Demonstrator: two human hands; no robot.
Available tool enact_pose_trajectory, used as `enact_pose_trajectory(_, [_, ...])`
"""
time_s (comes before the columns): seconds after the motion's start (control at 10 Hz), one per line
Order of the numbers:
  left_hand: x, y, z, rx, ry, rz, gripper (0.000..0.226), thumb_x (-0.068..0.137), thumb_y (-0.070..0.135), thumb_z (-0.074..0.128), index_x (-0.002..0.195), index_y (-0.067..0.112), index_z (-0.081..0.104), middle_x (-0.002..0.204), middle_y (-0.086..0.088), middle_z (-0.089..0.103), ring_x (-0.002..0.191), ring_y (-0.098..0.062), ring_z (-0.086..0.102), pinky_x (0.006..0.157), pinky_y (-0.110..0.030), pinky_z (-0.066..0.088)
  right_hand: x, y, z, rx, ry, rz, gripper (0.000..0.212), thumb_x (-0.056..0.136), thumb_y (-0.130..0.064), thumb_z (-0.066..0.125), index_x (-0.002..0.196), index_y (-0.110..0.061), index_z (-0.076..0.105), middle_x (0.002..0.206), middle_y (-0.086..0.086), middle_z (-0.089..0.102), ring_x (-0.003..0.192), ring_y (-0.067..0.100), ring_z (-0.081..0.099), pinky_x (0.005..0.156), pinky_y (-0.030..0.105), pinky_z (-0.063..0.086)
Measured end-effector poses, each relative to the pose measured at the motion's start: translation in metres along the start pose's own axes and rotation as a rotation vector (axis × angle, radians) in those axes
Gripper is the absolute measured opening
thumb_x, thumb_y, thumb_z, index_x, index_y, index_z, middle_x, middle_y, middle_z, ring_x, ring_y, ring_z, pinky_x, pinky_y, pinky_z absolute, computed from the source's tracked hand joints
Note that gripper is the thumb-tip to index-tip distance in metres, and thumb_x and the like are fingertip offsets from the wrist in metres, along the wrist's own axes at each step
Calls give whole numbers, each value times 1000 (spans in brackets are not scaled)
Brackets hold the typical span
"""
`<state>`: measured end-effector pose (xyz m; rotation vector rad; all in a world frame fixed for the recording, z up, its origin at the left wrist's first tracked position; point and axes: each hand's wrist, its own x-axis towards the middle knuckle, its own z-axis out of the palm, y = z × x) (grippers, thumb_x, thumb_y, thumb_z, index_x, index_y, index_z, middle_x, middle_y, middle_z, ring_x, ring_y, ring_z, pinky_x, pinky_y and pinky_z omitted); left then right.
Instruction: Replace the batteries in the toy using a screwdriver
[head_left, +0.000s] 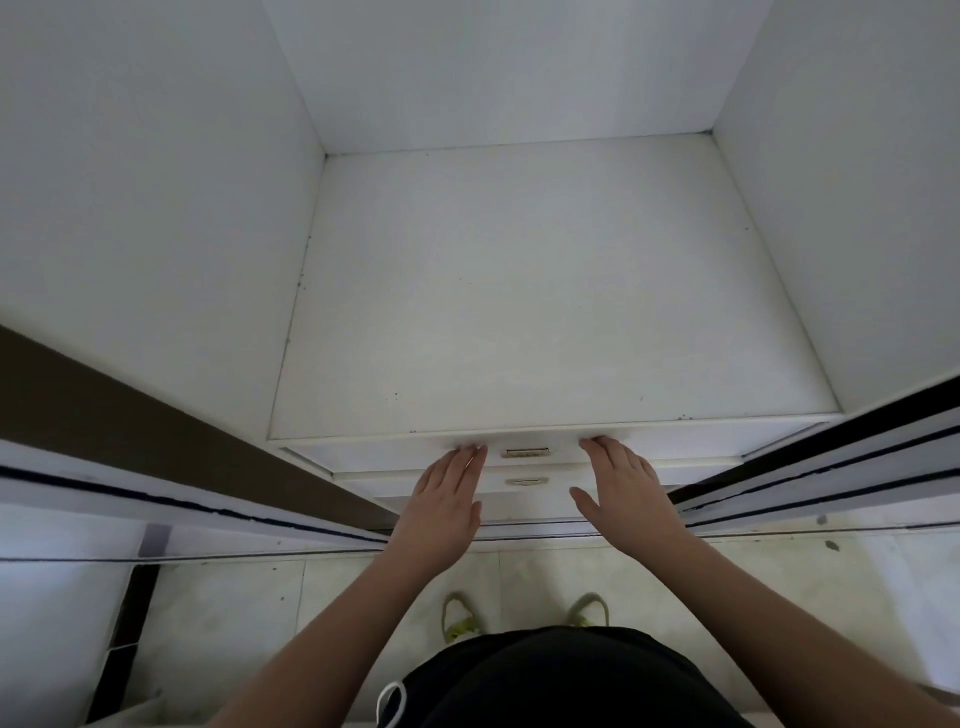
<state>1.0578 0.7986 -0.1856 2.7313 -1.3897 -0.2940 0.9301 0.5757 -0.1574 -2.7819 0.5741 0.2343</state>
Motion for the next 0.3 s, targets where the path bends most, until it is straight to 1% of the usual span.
enact_pose_trajectory(0.1, [-5,3,-10,4,42,14,63,90,34,34,148,9,34,148,-8,45,134,-23,47,111,-38,33,-1,-6,-11,-6,-14,-17,58,96,-42,47,146,-16,35,151,2,37,138,19,34,114,34,26])
enact_pose_trajectory(0.2, [-14,-1,-16,29,106,40,65,91,39,37,150,12,31,152,-5,39,140,-21,37,115,-39,23,-7,-15,-18,12,33,-57,55,96,-42,48,144,-16,40,147,2,42,135,19,39,112,34,30])
enact_pose_trajectory(0.3, [-26,-4,-28,-53,132,14,69,93,46,41,153,17,24,158,-1,28,147,-20,23,122,-39,15,-13,-31,-23,47,-21,-63,57,97,-46,42,147,-20,33,150,-3,37,138,15,33,114,31,26])
